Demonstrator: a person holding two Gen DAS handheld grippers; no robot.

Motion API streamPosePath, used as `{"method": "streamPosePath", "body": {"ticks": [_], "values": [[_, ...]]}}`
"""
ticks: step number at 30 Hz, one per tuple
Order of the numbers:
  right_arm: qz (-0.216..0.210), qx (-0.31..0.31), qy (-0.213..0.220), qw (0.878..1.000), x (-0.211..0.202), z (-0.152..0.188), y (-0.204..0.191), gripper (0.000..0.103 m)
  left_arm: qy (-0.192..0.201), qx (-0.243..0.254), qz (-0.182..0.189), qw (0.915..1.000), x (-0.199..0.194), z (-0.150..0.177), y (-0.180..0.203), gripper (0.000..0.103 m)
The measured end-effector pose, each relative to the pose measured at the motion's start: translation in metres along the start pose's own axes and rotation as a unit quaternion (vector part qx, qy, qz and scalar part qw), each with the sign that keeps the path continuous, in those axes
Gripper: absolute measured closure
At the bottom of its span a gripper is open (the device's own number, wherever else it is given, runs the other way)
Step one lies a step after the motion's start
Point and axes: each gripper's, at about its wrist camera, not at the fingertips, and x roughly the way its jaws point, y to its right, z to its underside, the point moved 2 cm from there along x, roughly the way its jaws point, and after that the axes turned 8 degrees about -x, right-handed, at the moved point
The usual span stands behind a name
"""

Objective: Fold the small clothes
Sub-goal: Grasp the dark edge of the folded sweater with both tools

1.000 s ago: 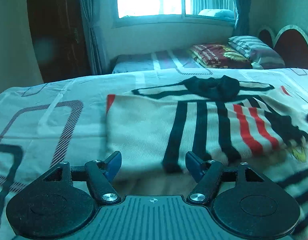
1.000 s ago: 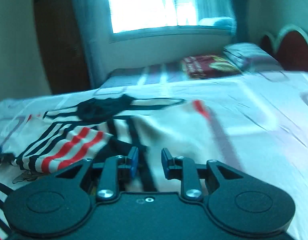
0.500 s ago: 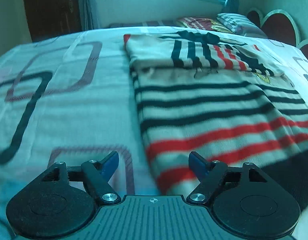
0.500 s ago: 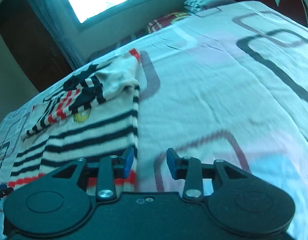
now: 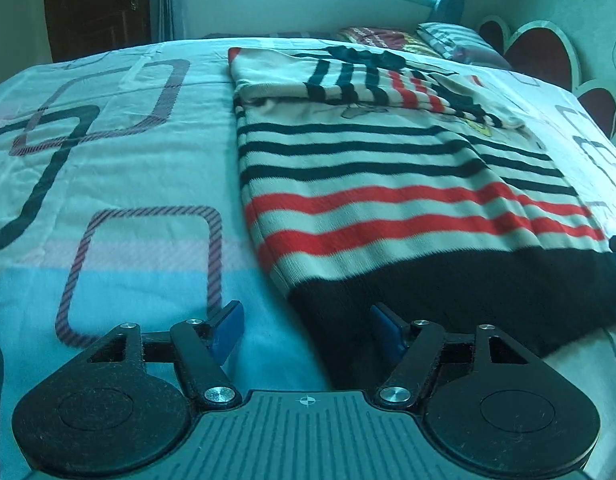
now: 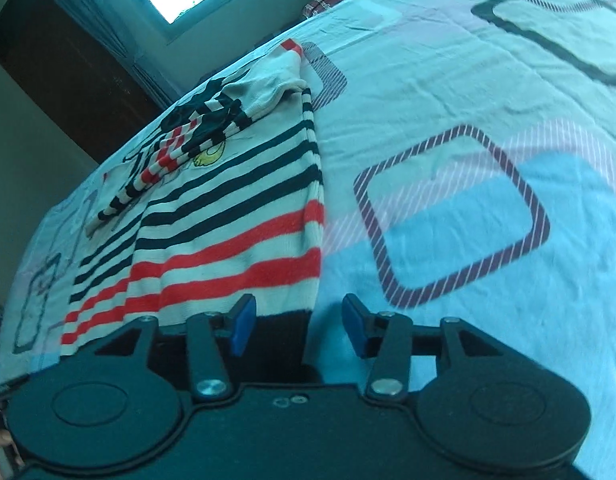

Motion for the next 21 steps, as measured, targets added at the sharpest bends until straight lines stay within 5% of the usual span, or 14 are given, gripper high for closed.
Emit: {"method": "streamPosePath", "body": {"ticks": [6,11,18,21], "values": [[-0.044,0.04,-0.014,0.998,-0.009,0.018,0.004,0.056,-0.014,-0.075,0.081,0.9938,-0.014,0.015,-0.015,0.037],[-0.094,0.05,-0.024,0.994,-0.012,0.03,0.005,0.056,-0.034,-0.209,0.202,0.9561,-0.013,0.031,-0.042,0.051],[-0.143,0.078,-0.02,0.986,-0.006,0.03,0.007,0.058,-0.021,-0.273,0.227,0.9346,0.003,0.033,-0.057,0.05],[-0.15,0.078,-0.022,0.985,-0.004,0.027,0.008,0.058,-0.025,-0.307,0.25,0.9177,0.013,0.03,-0.07,0.05]]}}
